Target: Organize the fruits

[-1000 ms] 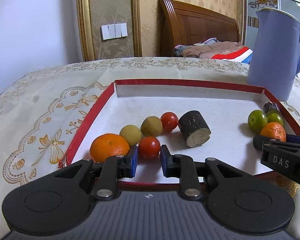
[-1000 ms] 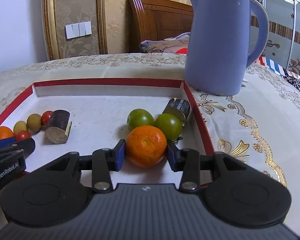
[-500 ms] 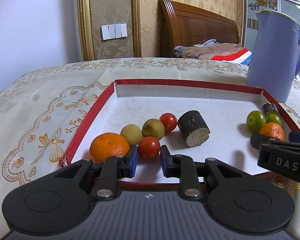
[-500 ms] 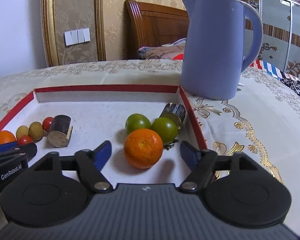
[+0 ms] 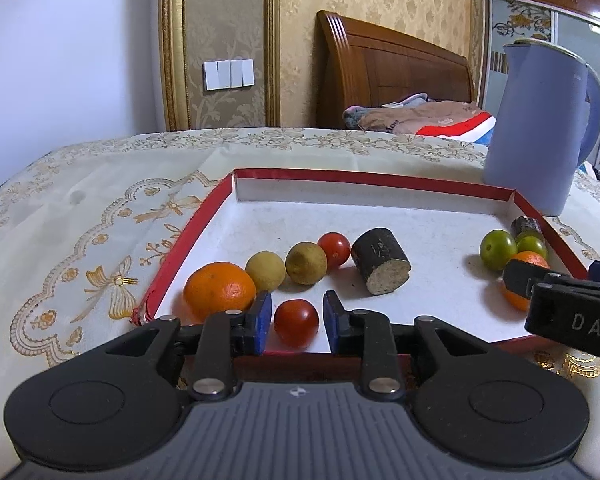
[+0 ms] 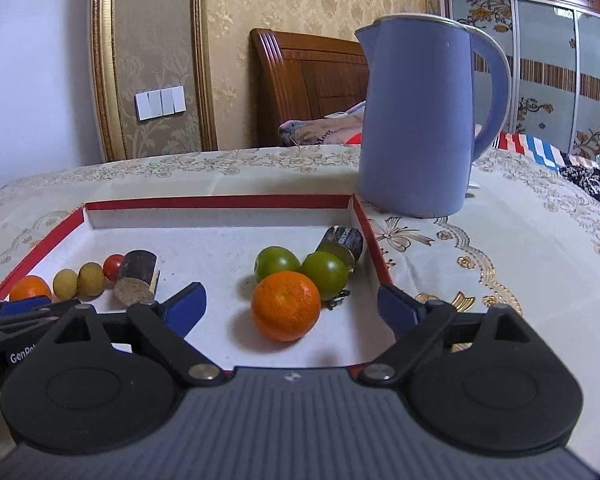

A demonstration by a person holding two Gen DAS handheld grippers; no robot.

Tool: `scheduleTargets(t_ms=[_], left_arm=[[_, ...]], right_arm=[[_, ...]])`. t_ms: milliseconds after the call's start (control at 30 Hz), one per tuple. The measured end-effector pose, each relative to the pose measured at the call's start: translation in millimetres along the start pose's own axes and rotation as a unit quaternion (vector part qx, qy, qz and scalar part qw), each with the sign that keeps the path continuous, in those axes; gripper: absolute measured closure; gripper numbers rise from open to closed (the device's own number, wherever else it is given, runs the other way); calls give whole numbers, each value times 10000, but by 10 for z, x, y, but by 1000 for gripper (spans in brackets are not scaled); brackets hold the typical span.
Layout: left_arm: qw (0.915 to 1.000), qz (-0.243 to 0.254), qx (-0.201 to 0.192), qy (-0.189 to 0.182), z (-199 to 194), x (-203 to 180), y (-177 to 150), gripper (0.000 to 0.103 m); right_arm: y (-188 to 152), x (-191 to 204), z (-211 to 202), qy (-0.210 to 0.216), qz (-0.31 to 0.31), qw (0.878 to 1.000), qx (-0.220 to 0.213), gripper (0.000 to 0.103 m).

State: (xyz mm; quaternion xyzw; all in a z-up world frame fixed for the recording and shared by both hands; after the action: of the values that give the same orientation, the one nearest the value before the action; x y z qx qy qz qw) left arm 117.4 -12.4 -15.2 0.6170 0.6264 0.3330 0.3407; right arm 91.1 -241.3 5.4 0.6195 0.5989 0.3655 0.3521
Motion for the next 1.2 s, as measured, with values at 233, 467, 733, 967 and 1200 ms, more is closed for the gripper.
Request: scheduleTargets(t_ms=[233, 467, 733, 967, 1200], left_arm=[[9997, -176, -150, -115, -191, 87, -51, 76], [9993, 51, -358, -15, -471, 58, -175, 43], [9997, -142, -148, -116, -518, 132, -243, 41], [9995, 76, -300, 50, -597, 94, -289, 41], [9996, 103, -269, 38, -587, 92, -297, 41]], right_arm=[[-27, -118, -155, 58, 253, 9996, -106, 5], [-143, -127, -374, 146, 192, 9996, -114, 3], [-282, -131, -534, 308, 164, 9994, 53, 0], [-300, -115, -514, 360, 163, 9990, 196, 0], [-312, -121, -501, 372, 200, 9987, 279, 0]])
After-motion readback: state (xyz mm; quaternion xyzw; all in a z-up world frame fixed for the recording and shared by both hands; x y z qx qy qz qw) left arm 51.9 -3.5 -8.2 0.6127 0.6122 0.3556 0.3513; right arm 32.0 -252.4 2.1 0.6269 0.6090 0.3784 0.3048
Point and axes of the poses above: each gripper's, at about its wrist camera, not at the fingertips, and z roughly the way its jaws point, x to its left, y to its top, the point moved 2 cm from there along z, roughly the way its jaws point, and after that the axes turned 1 degree about -z, right-handed, at the moved point
